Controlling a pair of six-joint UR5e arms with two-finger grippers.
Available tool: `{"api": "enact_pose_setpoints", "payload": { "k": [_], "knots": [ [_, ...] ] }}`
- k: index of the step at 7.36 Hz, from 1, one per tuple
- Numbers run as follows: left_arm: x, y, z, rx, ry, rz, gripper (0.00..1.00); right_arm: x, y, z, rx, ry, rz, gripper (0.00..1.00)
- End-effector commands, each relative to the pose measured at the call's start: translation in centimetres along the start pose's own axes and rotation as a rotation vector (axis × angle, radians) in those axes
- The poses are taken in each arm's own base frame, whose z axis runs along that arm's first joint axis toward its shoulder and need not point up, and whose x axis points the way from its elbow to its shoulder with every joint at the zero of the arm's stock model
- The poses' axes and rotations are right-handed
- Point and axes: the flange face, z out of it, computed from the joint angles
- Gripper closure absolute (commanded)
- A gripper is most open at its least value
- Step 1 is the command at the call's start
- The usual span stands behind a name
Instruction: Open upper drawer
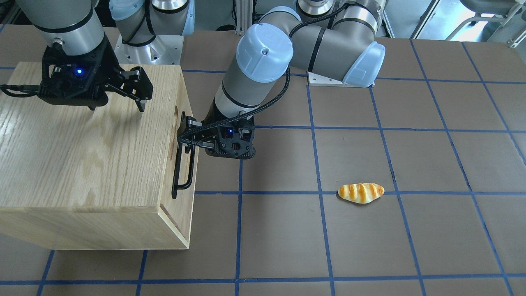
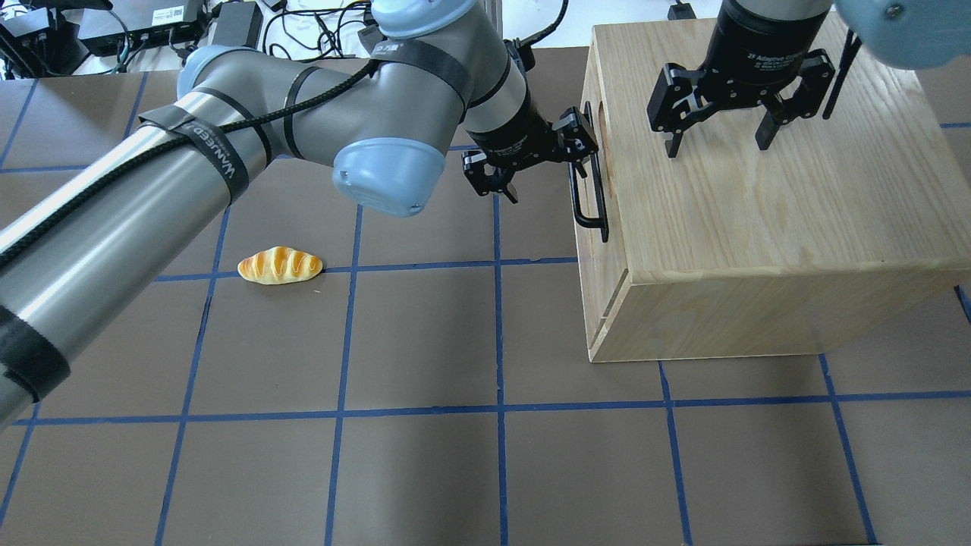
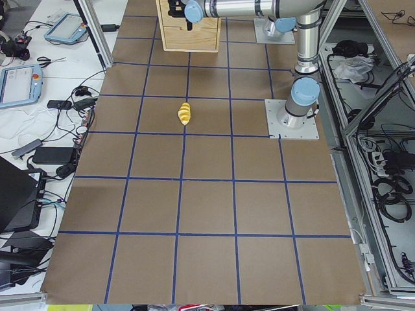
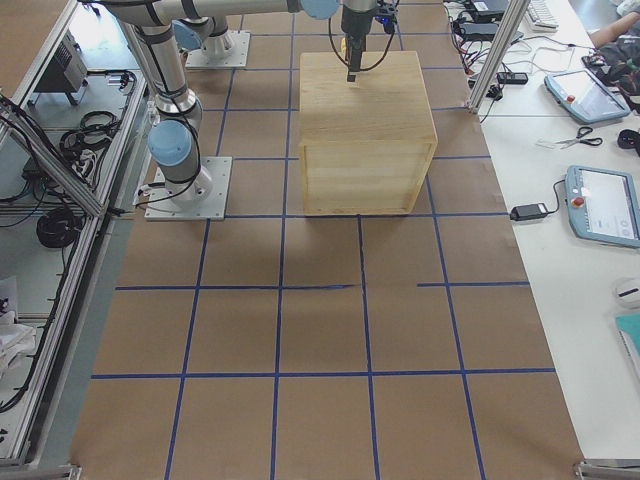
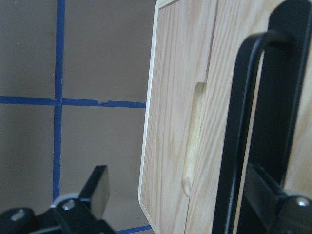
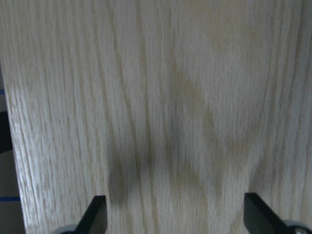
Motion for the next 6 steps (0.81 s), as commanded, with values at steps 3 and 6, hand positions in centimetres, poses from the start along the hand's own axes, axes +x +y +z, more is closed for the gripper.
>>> {"api": "enact_pose_setpoints", "payload": {
  "k": [3, 6],
  "knots": [
    [-0.8, -0.2, -0.2, 0.021, -0.059, 0.119, 0.00, 0.0, 0.0, 0.1, -0.001, 0.000, 0.000, 0.00],
    [-2.2, -1.1, -1.5, 0.026, -0.065, 0.143, 0.00, 0.0, 0.0, 0.1, -0.001, 0.000, 0.000, 0.00]
  ]
}}
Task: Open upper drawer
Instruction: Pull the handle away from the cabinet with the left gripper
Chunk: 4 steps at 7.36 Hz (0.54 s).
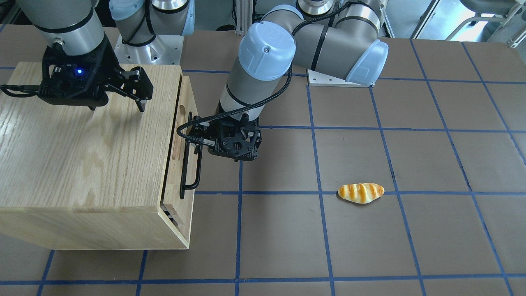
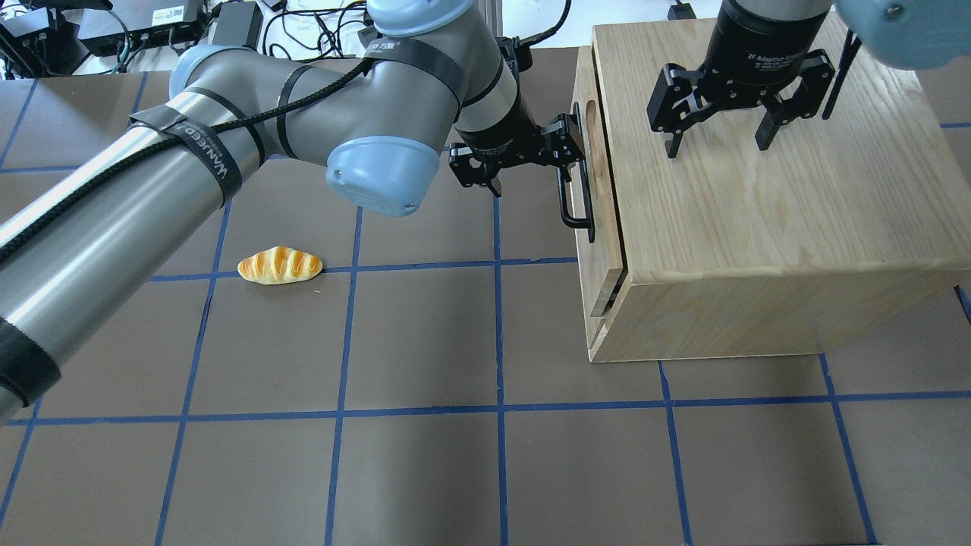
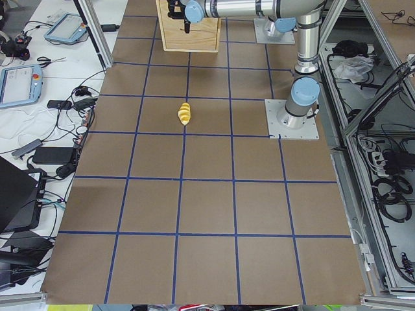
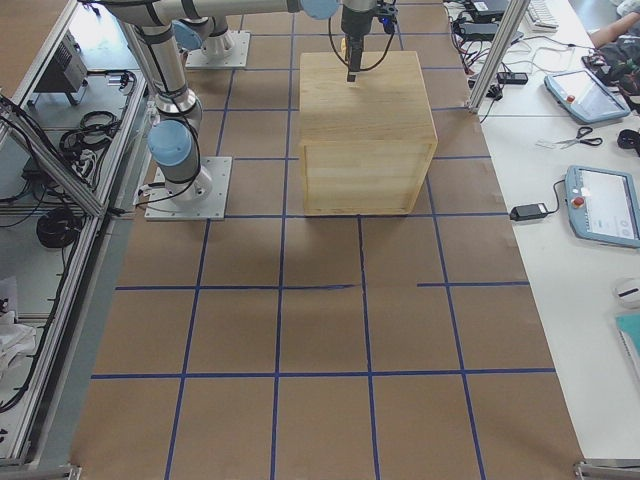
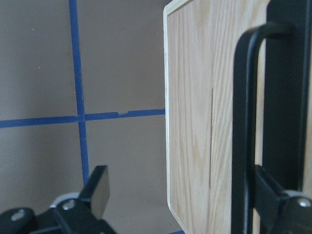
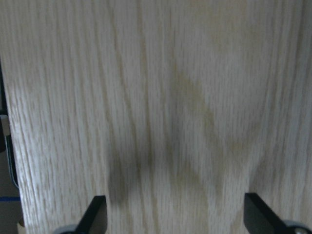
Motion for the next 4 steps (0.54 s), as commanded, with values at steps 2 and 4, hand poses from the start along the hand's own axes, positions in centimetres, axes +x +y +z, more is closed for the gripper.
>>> {"api": "enact_pose_setpoints", "payload": {
  "k": [2, 4],
  "knots": [
    [-5.4, -2.6, -1.6, 0.000, -0.022, 0.004, 0.00, 0.1, 0.0, 0.0, 0.000, 0.000, 0.002, 0.00],
    [-6.4, -2.6, -1.4, -0.015, -0.031, -0.003, 0.00, 0.1, 0.0, 0.1, -0.001, 0.000, 0.002, 0.00]
  ]
}}
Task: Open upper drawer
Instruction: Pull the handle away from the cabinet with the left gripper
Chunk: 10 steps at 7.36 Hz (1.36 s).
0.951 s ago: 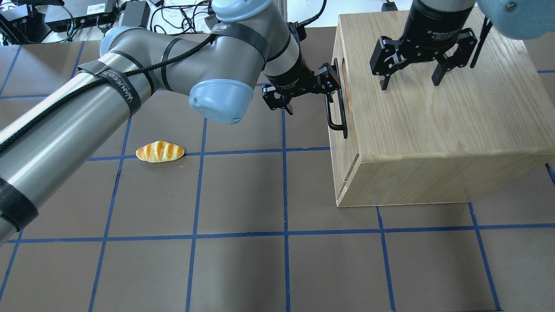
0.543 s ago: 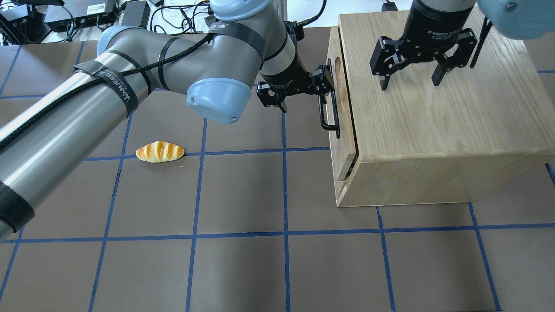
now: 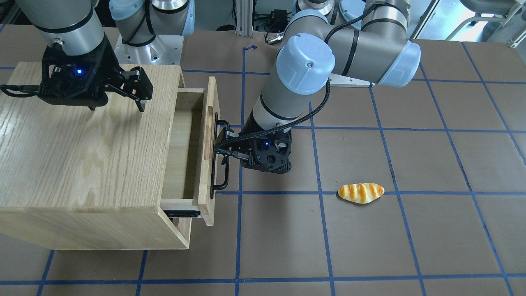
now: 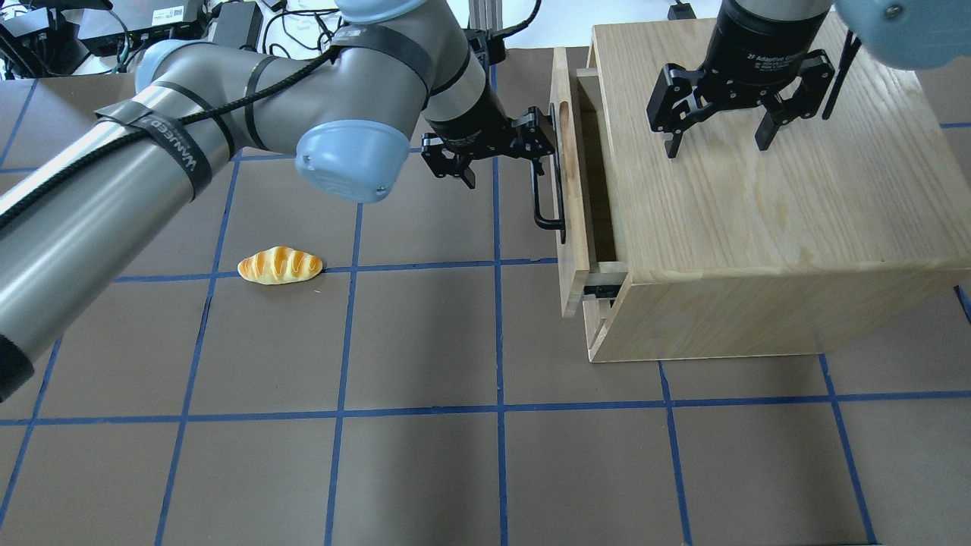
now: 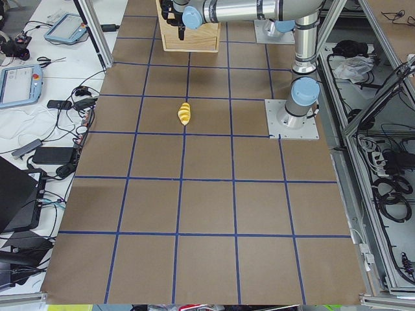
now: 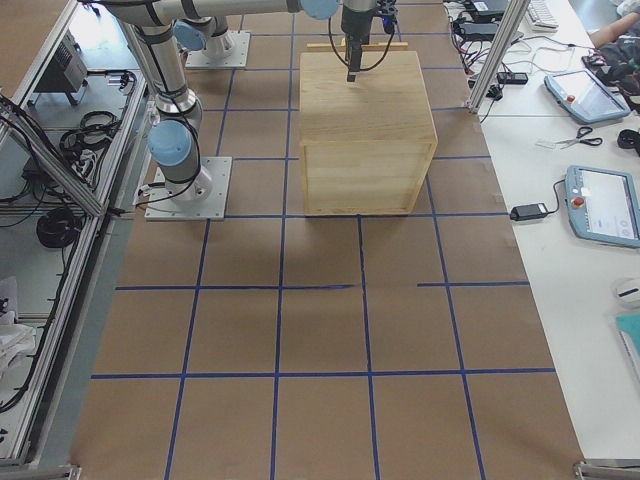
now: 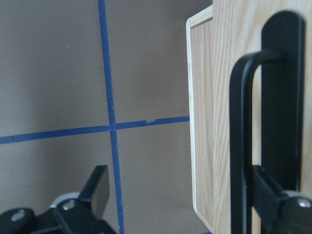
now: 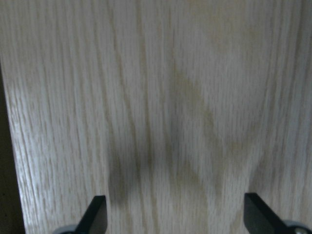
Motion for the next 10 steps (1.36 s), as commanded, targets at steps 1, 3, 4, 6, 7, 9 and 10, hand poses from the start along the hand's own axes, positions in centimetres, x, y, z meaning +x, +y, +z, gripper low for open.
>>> {"api": "enact_pose_setpoints", "payload": {
  "k": [1, 3, 4, 6, 7, 9, 10],
  "knots": [
    [-2.1, -0.6, 0.1, -0.008, -0.010, -0.003, 0.00, 0.0, 0.0, 0.0, 0.000, 0.000, -0.001, 0.00],
    [-6.0, -2.1, -1.1, -0.003, -0.015, -0.033, 0.00, 0.0, 0.0, 0.0, 0.000, 0.000, 0.001, 0.00],
    [-8.3, -2.6, -1.9, -0.013, -0.021, -0.062, 0.00, 0.0, 0.0, 0.0, 0.000, 0.000, -0.001, 0.00],
    [-11.9, -3.2, -3.2, -0.033, -0.026, -0.092, 0.00, 0.0, 0.0, 0.0, 0.000, 0.000, -0.001, 0.00],
    [-12.0, -3.0, -3.8, -0.031, -0.026, -0.096, 0.00, 0.0, 0.0, 0.0, 0.000, 0.000, -0.002, 0.00],
    [-11.9, -1.8, -5.1, -0.074, -0.030, -0.112, 0.00, 0.0, 0.0, 0.0, 0.000, 0.000, -0.002, 0.00],
    [-11.6, -0.9, -7.2, -0.086, -0.033, -0.120, 0.00, 0.0, 0.0, 0.0, 0.000, 0.000, -0.002, 0.00]
  ]
}}
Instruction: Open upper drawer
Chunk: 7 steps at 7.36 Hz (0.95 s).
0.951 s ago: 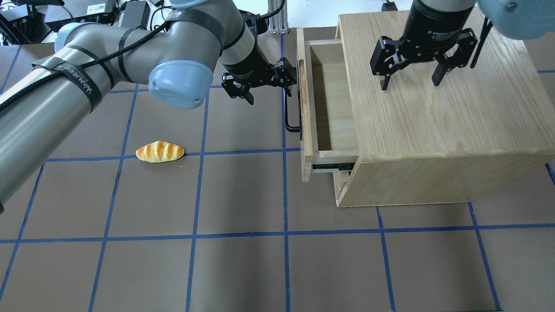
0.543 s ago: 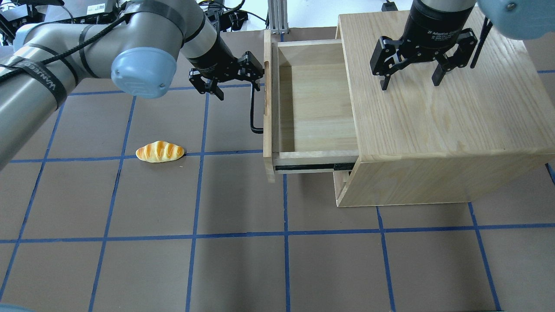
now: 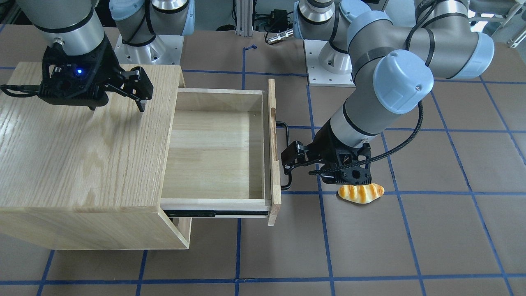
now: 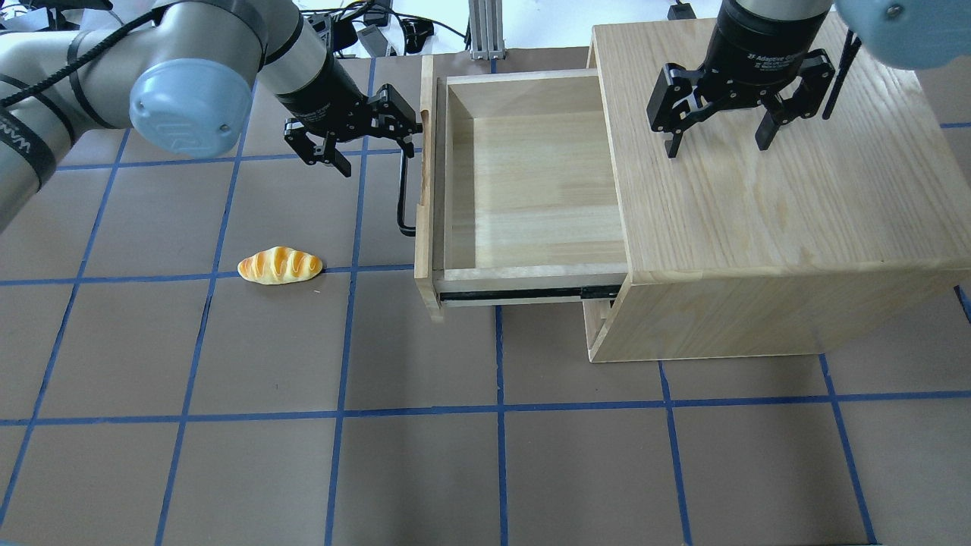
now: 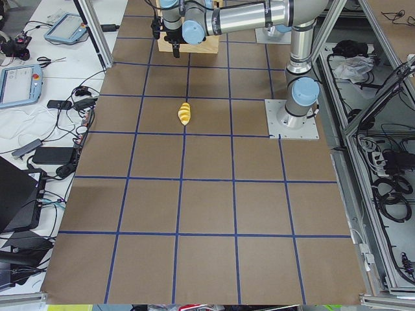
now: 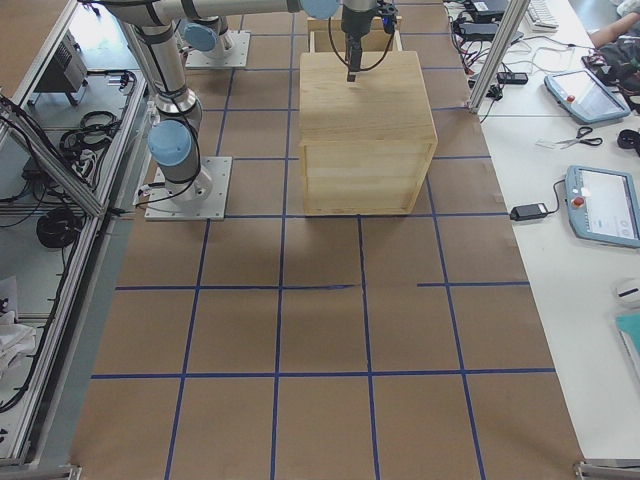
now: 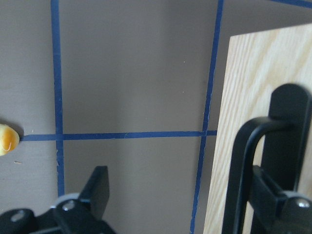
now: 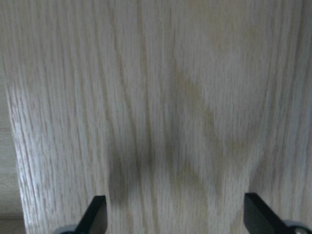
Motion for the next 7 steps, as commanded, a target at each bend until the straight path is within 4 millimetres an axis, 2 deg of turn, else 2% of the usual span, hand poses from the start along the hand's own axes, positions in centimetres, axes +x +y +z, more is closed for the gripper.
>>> {"api": "enact_pose_setpoints", "payload": {
  "k": [1, 2, 3, 4, 5, 6, 7],
  "knots": [
    [-1.5, 1.8, -4.1, -0.023, -0.028, -0.014, 0.00, 0.0, 0.0, 0.1, -0.002, 0.000, 0.000, 0.00],
    [-3.9, 2.7, -6.1, -0.049, -0.040, -0.049, 0.00, 0.0, 0.0, 0.0, 0.000, 0.000, 0.000, 0.00],
    [-5.4, 3.8, -9.2, -0.017, -0.101, -0.014, 0.00, 0.0, 0.0, 0.0, 0.000, 0.000, 0.001, 0.00],
    [-6.5, 5.2, -11.1, -0.059, -0.194, 0.022, 0.00, 0.0, 0.0, 0.0, 0.000, 0.000, 0.001, 0.00],
    [-6.2, 6.5, -13.5, -0.031, -0.247, 0.034, 0.00, 0.0, 0.0, 0.0, 0.000, 0.000, 0.001, 0.00],
    [-5.5, 7.4, -14.6, -0.005, -0.251, 0.045, 0.00, 0.1, 0.0, 0.0, 0.000, 0.000, 0.003, 0.00],
    [-5.5, 7.6, -14.6, -0.001, -0.255, 0.046, 0.00, 0.0, 0.0, 0.0, 0.000, 0.000, 0.001, 0.00]
  ]
}}
